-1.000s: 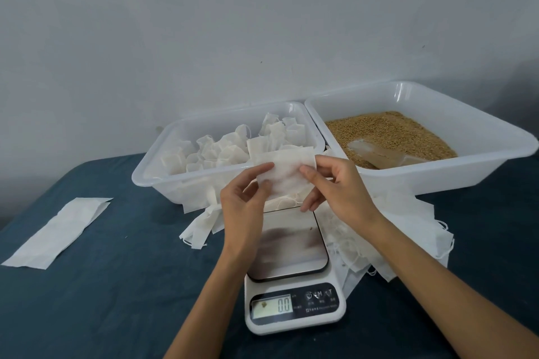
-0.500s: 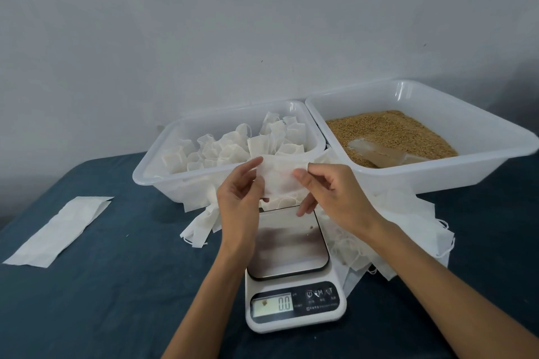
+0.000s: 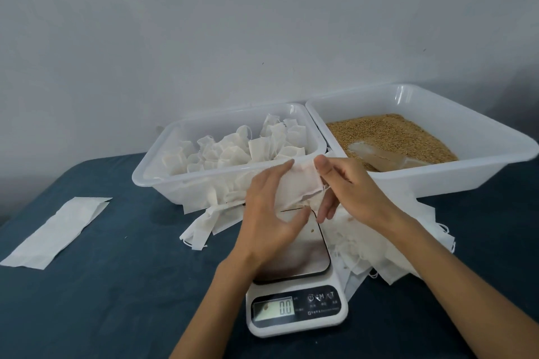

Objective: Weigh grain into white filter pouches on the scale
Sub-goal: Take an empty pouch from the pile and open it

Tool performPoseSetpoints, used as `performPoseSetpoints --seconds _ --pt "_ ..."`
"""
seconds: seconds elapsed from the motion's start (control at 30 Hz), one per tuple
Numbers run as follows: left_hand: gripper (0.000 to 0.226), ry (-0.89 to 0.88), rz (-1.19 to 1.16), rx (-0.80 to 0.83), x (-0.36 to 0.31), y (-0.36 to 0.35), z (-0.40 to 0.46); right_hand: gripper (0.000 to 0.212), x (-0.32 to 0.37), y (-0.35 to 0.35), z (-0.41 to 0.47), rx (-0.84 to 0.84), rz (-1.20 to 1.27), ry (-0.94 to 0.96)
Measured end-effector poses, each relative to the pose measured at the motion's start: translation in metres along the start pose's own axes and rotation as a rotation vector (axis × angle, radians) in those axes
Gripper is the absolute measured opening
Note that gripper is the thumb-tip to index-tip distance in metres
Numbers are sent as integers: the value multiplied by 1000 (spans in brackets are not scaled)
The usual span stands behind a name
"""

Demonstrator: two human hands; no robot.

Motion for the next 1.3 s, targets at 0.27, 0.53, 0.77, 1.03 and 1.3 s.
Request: performPoseSetpoints --seconds 0.27,0.53,0.77,1.03,1.3 --pt "31 61 -62 90 -8 -5 0 101 54 17 -2 310 -247 -77" --pt "39 139 -295 119 -13 -10 -9 96 81 -2 -2 449 -579 -62" --pt "38 242 -418 176 -16 -14 -11 101 92 -9 12 541 -751 -49" --pt "39 347 -479 46 -15 -11 -10 87 94 22 37 354 -565 12" --pt "46 429 -566 28 -7 -10 -9 50 -10 131 90 80 -1205 -184"
Point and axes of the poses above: each hand's wrist, its own z-axis towards the middle knuckle, its own y-axis out of the back of the hand, x = y × z, the point moved 2 cm from there along z, towards the middle knuckle, and after that the axes turned 15 degrees about -x, right-handed, at the moved point
